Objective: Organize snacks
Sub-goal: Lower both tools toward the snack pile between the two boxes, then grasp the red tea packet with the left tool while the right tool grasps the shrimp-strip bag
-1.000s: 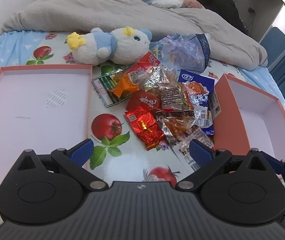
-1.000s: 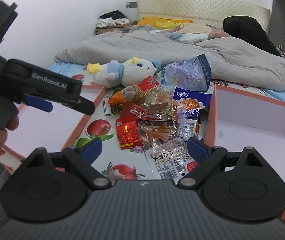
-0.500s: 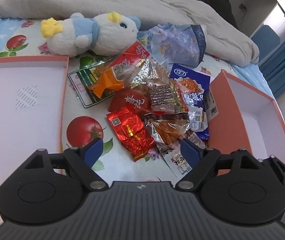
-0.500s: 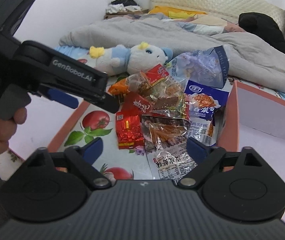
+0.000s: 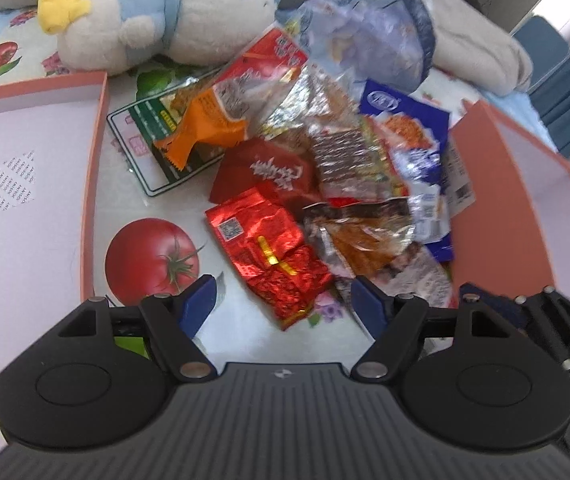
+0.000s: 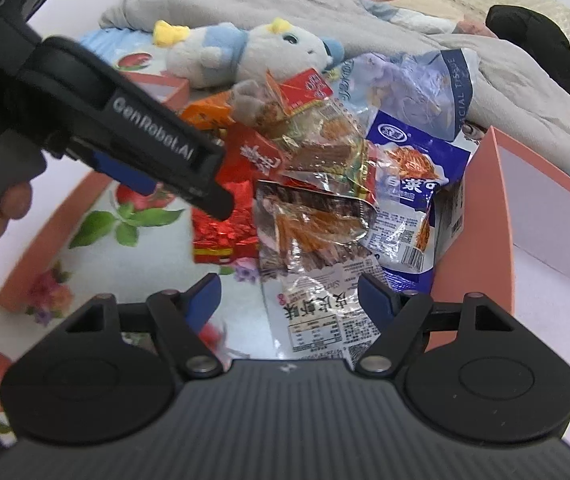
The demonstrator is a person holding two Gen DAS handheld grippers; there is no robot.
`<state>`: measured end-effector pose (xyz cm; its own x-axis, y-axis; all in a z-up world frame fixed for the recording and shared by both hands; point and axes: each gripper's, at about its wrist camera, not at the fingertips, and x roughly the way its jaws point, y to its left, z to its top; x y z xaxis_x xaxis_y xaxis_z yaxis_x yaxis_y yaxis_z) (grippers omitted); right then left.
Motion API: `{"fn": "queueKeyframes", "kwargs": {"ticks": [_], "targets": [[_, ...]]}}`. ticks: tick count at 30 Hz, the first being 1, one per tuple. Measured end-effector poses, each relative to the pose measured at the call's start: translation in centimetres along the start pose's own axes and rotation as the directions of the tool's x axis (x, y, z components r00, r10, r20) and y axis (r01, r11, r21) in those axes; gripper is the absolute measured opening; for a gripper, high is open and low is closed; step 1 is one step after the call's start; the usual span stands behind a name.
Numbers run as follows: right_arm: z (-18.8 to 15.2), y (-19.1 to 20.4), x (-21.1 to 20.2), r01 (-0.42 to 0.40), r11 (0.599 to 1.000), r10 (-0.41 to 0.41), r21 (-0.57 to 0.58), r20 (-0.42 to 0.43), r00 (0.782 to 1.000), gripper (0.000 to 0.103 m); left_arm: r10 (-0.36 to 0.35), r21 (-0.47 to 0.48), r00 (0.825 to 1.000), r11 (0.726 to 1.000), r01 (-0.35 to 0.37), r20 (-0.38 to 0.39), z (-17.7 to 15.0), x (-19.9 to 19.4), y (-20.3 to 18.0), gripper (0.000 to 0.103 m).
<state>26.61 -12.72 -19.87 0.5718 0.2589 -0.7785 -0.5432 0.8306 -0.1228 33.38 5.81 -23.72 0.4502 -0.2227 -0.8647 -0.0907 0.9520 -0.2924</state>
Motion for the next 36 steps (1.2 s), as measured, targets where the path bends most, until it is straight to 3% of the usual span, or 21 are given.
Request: {"fn": "queueKeyframes", "kwargs": {"ticks": [8,10,14,20,23,32,34,36], "targets": [[0.2,-0.2,3.0,0.03,0.999,-0.03,0.04,-0.016,0.999,0.079,0.037,-0.053,0.996,0.998,-0.041,-0.081,1.3,2.4,0.7,0.079],[0.3,0.0,3.7,0.041,0.999,-0.04,0.031,-0.022,0.999,0.083,0.048,-0.067,0.993,0.996,-0.056,-0.108,1.5,3.0,0.7,0.079],[0.3,-0.2,4.7,0.101,0.994,-0.1,0.04,-0.026,0.995,0.083,0.044,-0.115,0.987,0.991,-0.062,-0.155,1.9,3.9,0.5,0.08],[0.0,-0.9,6.3,0.105,0.992,-0.104,0.077,-0.019,0.994,0.09,0.043,-0.166,0.979,0.983,-0.077,-0.199,3.0,4.8,-0.1,0.08],[-0.1,-0.9,6.6,0.07,0.995,-0.07,0.069,-0.006,0.998,0.089,0.063,-0.168,0.975,0.981,-0.101,-0.213,3.4,5.0,-0.3,0.08],[0.1,0.5,5.7,-0.011,1.0,0.011,-0.001,-0.053,0.999,0.064,0.092,-0.178,0.976,0.976,-0.129,-0.199,1.9,3.8,-0.1,0.08],[-0.1,1.0,5.4,-0.048,0.999,0.05,0.025,-0.067,0.997,0.045,0.102,-0.188,0.975,0.972,-0.14,-0.197,1.2,3.3,0.3,0.08],[-0.2,1.4,5.1,-0.05,0.998,0.052,0.033,-0.073,0.996,0.042,0.115,-0.206,0.975,0.966,-0.154,-0.191,0.6,2.7,0.8,0.08]]}}
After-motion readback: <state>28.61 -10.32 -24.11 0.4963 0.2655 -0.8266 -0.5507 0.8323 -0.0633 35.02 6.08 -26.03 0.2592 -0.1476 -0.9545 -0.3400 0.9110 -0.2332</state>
